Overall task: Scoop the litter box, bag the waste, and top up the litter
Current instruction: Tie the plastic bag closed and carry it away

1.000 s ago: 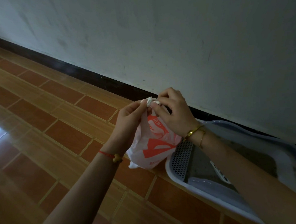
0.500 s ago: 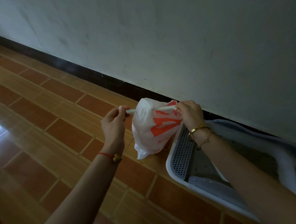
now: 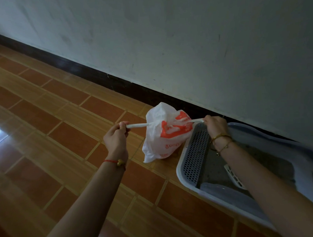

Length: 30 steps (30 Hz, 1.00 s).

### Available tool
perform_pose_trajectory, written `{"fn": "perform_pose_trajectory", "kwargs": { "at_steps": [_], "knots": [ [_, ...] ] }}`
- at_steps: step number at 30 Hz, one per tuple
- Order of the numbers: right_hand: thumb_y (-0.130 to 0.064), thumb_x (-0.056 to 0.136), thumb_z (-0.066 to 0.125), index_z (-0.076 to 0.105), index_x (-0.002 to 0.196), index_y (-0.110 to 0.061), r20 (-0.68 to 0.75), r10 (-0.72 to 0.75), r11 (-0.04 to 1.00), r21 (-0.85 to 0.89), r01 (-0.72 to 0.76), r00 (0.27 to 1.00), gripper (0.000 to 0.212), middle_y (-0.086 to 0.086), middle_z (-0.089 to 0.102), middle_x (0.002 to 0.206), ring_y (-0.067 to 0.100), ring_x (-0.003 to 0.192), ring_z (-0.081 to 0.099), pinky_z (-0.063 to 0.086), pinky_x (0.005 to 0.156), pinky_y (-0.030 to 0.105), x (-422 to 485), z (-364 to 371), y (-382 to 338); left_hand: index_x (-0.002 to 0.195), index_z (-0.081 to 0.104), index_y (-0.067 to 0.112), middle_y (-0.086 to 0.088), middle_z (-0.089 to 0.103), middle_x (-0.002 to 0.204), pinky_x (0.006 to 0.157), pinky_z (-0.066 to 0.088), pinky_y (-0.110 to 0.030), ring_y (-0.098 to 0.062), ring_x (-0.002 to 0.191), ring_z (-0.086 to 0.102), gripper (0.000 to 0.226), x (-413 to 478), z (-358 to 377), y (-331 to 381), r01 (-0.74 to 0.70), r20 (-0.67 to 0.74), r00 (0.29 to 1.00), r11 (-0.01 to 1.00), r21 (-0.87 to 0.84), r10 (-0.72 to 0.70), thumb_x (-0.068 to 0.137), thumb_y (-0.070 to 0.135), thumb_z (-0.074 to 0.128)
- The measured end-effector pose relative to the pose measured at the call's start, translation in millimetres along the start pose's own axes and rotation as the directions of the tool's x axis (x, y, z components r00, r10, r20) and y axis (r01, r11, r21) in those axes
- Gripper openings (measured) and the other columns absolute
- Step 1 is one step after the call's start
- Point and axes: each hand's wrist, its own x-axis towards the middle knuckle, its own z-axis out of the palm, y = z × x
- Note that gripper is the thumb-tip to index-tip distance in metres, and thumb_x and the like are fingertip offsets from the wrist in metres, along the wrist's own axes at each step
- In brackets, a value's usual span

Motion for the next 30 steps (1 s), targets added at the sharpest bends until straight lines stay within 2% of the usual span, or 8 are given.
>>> {"fn": "perform_pose_trajectory", "kwargs": {
  "at_steps": [4, 7, 10, 15, 19, 22, 24, 30],
  "knots": [
    [-0.016, 0.091, 0.049, 0.058, 0.077, -0.002, -0.044, 0.014, 0.995, -0.097, -0.019, 0.999, 0.022, 0.006, 0.049, 0.063, 0.013, 0.053, 0.044, 0.03, 0.045, 0.025, 9, -11, 8, 0.083, 0.07, 0.011, -0.006, 0.064, 0.089, 0.073, 0.049, -0.023, -0.014, 0.083, 0.057, 0.023, 10, -10, -6, 0.015, -0.068, 0.998, 1.0, 0.006, -0.014, 0.098, 0.012, 0.052],
    [-0.018, 0.091, 0.049, 0.059, 0.079, -0.005, -0.026, 0.019, 0.991, -0.129, -0.023, 0.999, 0.021, 0.004, 0.049, 0.063, 0.013, 0.054, 0.044, 0.029, 0.046, 0.024, 11, -14, 12, 0.087, 0.07, 0.01, -0.006, 0.064, 0.093, 0.073, 0.049, -0.022, -0.013, 0.082, 0.057, 0.022, 12, -14, -11, 0.022, -0.035, 0.999, 1.0, 0.002, -0.022, 0.099, 0.012, 0.052],
    [-0.017, 0.092, 0.047, 0.052, 0.062, -0.01, 0.022, -0.103, 0.987, -0.124, 0.105, 0.994, 0.03, 0.004, 0.047, 0.06, 0.015, 0.055, 0.043, 0.03, 0.049, 0.024, 11, -16, 14, 0.088, 0.067, 0.013, -0.003, 0.063, 0.095, 0.082, 0.05, -0.026, -0.015, 0.089, 0.058, 0.023, 11, -14, -9, -0.036, 0.054, 0.998, 0.998, 0.048, 0.034, 0.1, 0.015, 0.048],
    [-0.013, 0.092, 0.05, 0.051, 0.06, -0.007, 0.03, -0.348, 0.929, -0.127, 0.349, 0.937, 0.032, 0.001, 0.045, 0.052, 0.0, 0.043, 0.044, 0.034, 0.043, 0.012, 6, -18, 14, 0.091, 0.065, 0.016, -0.004, 0.063, 0.103, 0.09, 0.051, -0.029, -0.017, 0.098, 0.06, 0.024, 6, -10, -2, -0.125, 0.165, 0.98, 0.989, 0.076, 0.111, 0.102, 0.02, 0.044],
    [-0.011, 0.091, 0.054, 0.055, 0.061, -0.004, -0.003, -0.441, 0.895, -0.076, 0.439, 0.898, 0.03, 0.0, 0.048, 0.052, -0.004, 0.044, 0.047, 0.034, 0.043, 0.005, 0, -12, 6, 0.095, 0.068, 0.016, -0.005, 0.064, 0.103, 0.091, 0.051, -0.032, -0.019, 0.098, 0.06, 0.024, 0, -4, 1, -0.184, 0.243, 0.956, 0.981, 0.069, 0.163, 0.101, 0.021, 0.045],
    [-0.013, 0.089, 0.056, 0.054, 0.066, -0.001, -0.012, -0.486, 0.873, -0.029, 0.486, 0.874, 0.026, 0.004, 0.054, 0.058, -0.001, 0.052, 0.054, 0.044, 0.049, 0.015, -5, -9, -1, 0.1, 0.07, 0.016, 0.0, 0.065, 0.096, 0.093, 0.052, -0.036, -0.018, 0.094, 0.061, 0.023, -4, 2, 8, -0.23, 0.282, 0.937, 0.972, 0.057, 0.205, 0.1, 0.023, 0.048],
    [-0.014, 0.088, 0.059, 0.054, 0.074, -0.001, -0.008, -0.489, 0.872, 0.039, 0.488, 0.872, 0.02, 0.01, 0.061, 0.068, 0.012, 0.063, 0.064, 0.051, 0.054, 0.025, -10, -6, -8, 0.102, 0.071, 0.018, 0.001, 0.064, 0.095, 0.095, 0.053, -0.038, -0.019, 0.095, 0.061, 0.022, -6, 5, 13, -0.261, 0.305, 0.923, 0.964, 0.053, 0.233, 0.1, 0.025, 0.05],
    [-0.016, 0.084, 0.067, 0.06, 0.086, -0.008, 0.067, -0.532, 0.844, 0.122, 0.522, 0.844, 0.011, 0.005, 0.07, 0.076, 0.017, 0.071, 0.069, 0.059, 0.065, 0.033, -23, 9, -27, 0.106, 0.071, 0.017, -0.006, 0.066, 0.1, 0.091, 0.056, -0.038, -0.026, 0.099, 0.063, 0.021, -13, 23, 20, -0.378, 0.388, 0.862, 0.924, 0.061, 0.327, 0.098, 0.025, 0.053]
  ]
}}
